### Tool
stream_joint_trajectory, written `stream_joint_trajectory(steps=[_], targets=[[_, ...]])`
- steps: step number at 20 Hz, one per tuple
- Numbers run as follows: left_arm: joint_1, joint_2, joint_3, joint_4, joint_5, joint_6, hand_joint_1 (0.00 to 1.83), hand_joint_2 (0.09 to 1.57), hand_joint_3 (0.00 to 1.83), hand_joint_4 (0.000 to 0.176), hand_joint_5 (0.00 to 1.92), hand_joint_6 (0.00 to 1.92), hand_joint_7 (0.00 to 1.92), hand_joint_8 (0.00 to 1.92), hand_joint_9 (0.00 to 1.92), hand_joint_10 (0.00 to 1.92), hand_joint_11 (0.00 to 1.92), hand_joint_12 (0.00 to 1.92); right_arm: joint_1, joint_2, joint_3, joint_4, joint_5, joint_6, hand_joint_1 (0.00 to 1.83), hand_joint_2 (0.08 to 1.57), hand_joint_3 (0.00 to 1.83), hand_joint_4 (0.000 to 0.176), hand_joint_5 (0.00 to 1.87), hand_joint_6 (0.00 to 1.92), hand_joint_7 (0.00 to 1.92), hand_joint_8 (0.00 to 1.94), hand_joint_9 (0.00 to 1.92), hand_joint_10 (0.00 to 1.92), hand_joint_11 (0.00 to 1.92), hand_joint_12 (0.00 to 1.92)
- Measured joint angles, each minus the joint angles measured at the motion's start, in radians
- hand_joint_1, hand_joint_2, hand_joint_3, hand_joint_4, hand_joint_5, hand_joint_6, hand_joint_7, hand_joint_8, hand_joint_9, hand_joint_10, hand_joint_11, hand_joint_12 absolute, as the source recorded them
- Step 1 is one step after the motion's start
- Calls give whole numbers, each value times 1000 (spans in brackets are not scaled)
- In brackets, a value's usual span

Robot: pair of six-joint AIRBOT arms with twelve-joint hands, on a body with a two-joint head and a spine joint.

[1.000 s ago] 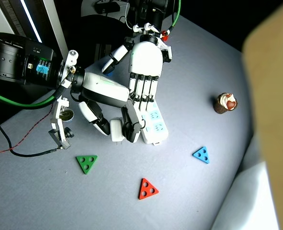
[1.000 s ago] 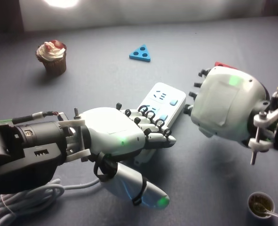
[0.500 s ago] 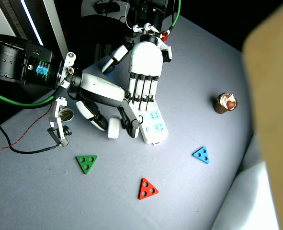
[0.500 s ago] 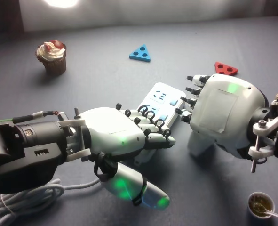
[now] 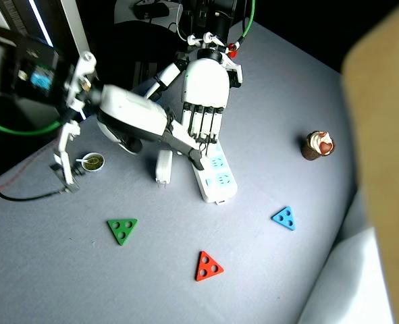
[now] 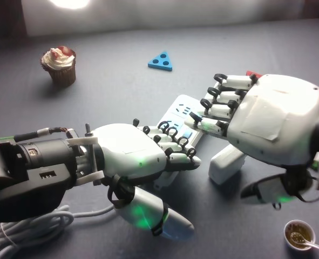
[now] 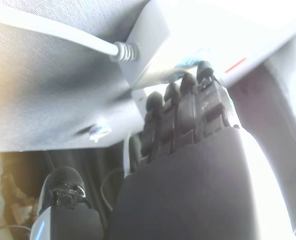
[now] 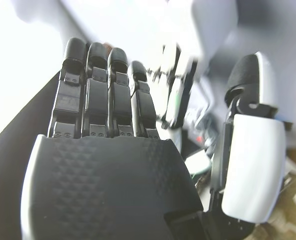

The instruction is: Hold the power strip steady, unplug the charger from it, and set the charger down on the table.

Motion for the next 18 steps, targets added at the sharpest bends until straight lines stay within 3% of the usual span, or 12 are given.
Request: stream_joint_trajectory(steps=[5,9,11,14,18], targets=[[-4,0,-2,0,2,0,37,1008,3,0,183,6,171,5,138,7,112,32,56,135,-55,-10,-100,40,600,906,3,0,170,13,237,4,222,5,86,426],[-23,4,-7,-2,19,0,28,1020,5,0,146,0,130,0,88,0,51,4,162,237,-74,139,-220,44,605,904,0,0,161,3,247,5,244,9,88,440],[-31,11,-14,-2,33,-1,25,1021,5,0,143,0,126,0,83,0,46,2,174,285,-97,166,-241,44,604,904,0,0,161,2,249,5,246,9,89,443],[-71,33,-25,-3,56,-3,21,1025,5,0,164,7,167,14,128,17,99,25,173,320,-107,322,-284,44,669,895,0,0,204,17,261,8,257,11,96,450],[-137,64,-37,-11,63,-3,4,1038,5,0,111,0,134,0,103,0,107,26,188,322,-101,337,-260,46,677,929,8,0,178,0,249,5,263,7,89,464]])
